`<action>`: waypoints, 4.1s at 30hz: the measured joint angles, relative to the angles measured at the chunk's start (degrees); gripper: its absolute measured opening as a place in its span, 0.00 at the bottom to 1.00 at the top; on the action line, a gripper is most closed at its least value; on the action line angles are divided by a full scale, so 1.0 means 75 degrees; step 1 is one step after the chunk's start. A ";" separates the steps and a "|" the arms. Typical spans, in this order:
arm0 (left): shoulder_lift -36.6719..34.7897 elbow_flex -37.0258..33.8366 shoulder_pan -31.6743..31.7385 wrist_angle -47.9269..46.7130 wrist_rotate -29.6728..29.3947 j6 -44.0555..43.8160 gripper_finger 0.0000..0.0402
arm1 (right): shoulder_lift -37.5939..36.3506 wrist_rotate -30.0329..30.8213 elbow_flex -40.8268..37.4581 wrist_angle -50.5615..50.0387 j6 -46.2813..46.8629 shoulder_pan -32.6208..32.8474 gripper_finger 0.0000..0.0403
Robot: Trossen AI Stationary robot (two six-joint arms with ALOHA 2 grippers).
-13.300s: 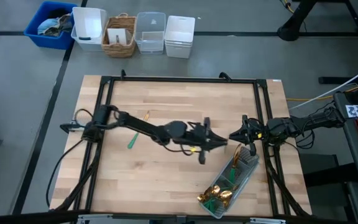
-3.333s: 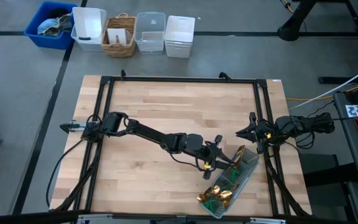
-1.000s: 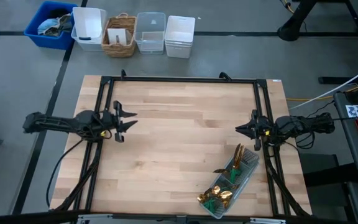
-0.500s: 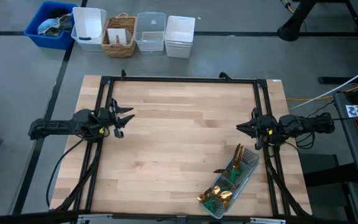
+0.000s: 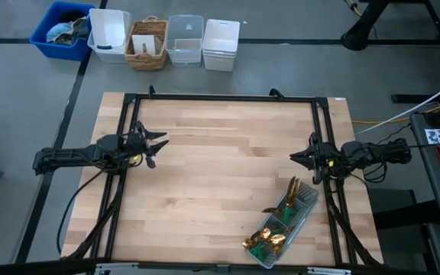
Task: Sort silverware
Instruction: Return to Home Position
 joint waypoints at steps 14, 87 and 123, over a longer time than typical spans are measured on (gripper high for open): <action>0.0003 0.0000 -0.0003 -0.0012 0.0000 0.0011 0.33 | 0.0000 -0.0890 0.0000 0.0592 -0.0203 0.0000 0.11; 0.0006 0.0000 -0.0003 -0.0017 0.0000 0.0011 0.33 | 0.0312 -0.1594 -0.1699 0.2874 -0.1728 -0.0003 0.11; 0.0006 0.0000 -0.0005 -0.0016 0.0000 0.0010 0.33 | 0.0312 -0.1612 -0.1699 0.2960 -0.1697 -0.0003 0.11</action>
